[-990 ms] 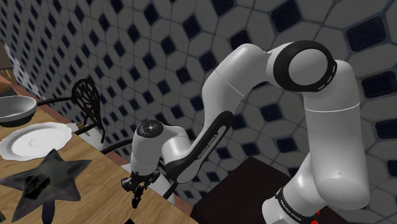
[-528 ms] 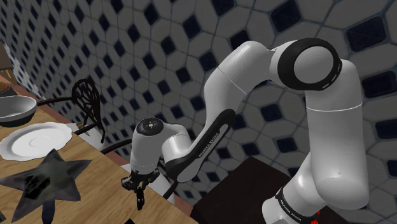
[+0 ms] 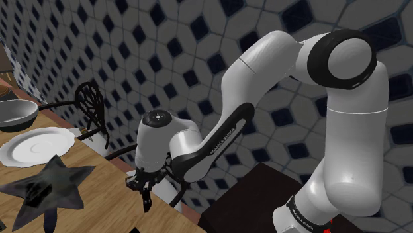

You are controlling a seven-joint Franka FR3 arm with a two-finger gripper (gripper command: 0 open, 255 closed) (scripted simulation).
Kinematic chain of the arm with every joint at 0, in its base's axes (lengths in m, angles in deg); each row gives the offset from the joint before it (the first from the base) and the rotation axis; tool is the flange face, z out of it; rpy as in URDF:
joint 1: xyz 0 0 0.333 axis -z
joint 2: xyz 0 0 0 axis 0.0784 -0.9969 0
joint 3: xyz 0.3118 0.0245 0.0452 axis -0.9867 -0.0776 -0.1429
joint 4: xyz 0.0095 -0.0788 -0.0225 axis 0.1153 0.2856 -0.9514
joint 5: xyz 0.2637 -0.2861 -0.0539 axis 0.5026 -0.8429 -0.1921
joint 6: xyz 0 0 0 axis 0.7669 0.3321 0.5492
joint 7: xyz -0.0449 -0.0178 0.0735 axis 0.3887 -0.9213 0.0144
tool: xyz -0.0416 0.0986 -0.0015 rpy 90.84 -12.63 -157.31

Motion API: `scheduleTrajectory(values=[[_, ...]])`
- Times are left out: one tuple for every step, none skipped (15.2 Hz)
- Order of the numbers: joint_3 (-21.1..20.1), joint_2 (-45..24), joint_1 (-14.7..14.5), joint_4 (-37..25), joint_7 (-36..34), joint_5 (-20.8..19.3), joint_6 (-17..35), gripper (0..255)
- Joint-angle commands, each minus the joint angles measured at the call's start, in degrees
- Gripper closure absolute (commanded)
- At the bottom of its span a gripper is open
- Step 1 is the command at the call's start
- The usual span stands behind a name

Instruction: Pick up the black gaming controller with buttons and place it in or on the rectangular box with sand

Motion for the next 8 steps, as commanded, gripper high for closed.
scheduleTrajectory(values=[[-1.21,1.32,0.93,0.21,1.09,1.41,-1.05,255],[-1.79,1.98,1.37,0.34,1.59,2.11,-1.54,255],[-2.36,2.65,1.82,0.45,2.11,2.81,-2.03,255],[-2.93,3.32,2.25,0.56,2.63,3.52,-2.52,255],[-3.5,3.98,2.69,0.65,3.15,4.23,-3.01,255],[-4.05,4.64,3.12,0.73,3.67,4.96,-3.51,255],[-4.6,5.3,3.54,0.79,4.2,5.69,-4.02,255],[-5.14,5.96,3.96,0.84,4.73,6.43,-4.52,255]])
